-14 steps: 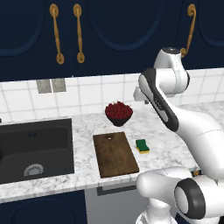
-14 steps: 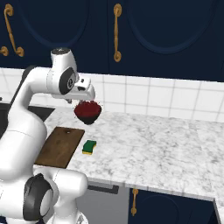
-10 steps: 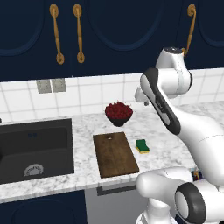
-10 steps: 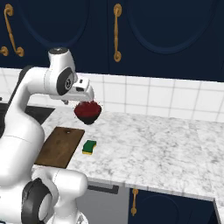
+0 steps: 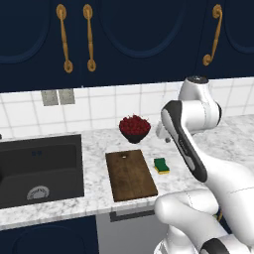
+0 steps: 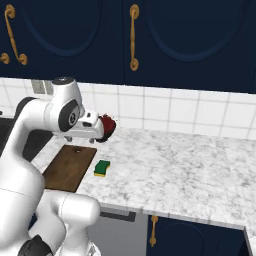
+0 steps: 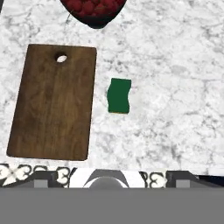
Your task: Pick up the sponge from the counter and clean the cutting board by briefly scrubbing or pressing down on the cutting board. Once finished, release the sponge.
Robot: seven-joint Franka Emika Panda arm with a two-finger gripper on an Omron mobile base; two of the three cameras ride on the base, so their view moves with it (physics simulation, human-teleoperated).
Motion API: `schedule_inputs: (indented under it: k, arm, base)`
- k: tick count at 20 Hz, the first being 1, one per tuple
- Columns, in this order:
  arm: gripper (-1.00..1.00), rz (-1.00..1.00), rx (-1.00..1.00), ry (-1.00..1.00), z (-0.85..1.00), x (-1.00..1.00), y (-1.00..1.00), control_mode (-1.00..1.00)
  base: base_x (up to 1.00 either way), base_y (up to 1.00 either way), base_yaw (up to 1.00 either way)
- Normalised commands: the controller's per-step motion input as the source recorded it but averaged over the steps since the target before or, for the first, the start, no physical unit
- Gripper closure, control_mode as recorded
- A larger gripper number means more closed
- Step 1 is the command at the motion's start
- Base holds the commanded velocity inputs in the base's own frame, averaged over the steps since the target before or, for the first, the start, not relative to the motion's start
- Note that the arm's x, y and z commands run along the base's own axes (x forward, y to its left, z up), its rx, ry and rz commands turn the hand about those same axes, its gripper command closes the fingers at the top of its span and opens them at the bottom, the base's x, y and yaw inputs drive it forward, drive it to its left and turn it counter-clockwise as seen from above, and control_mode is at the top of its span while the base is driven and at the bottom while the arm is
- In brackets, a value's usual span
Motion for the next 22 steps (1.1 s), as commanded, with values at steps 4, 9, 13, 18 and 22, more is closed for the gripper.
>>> schedule_inputs:
  k: [4, 9, 13, 18, 22]
  arm:
    - [-1.00, 0.00, 0.00, 0.14, -1.00, 0.74, -0.04, -1.00]
    - [-1.00, 0.00, 0.03, 0.09, -0.88, 0.89, 0.00, -1.00]
    - [-1.00, 0.00, 0.02, 0.08, -0.65, 0.69, -0.04, -1.00]
    - [-1.00, 0.00, -0.01, 0.03, -0.44, 0.34, 0.02, -1.00]
    - [-1.00, 0.00, 0.00, 0.00, -0.47, 0.06, 0.00, -1.00]
  base:
    - [0.00, 0.00, 0.00]
    - [0.00, 0.00, 0.00]
    - [0.00, 0.00, 0.00]
    - [0.00, 0.00, 0.00]
    - [0.00, 0.00, 0.00]
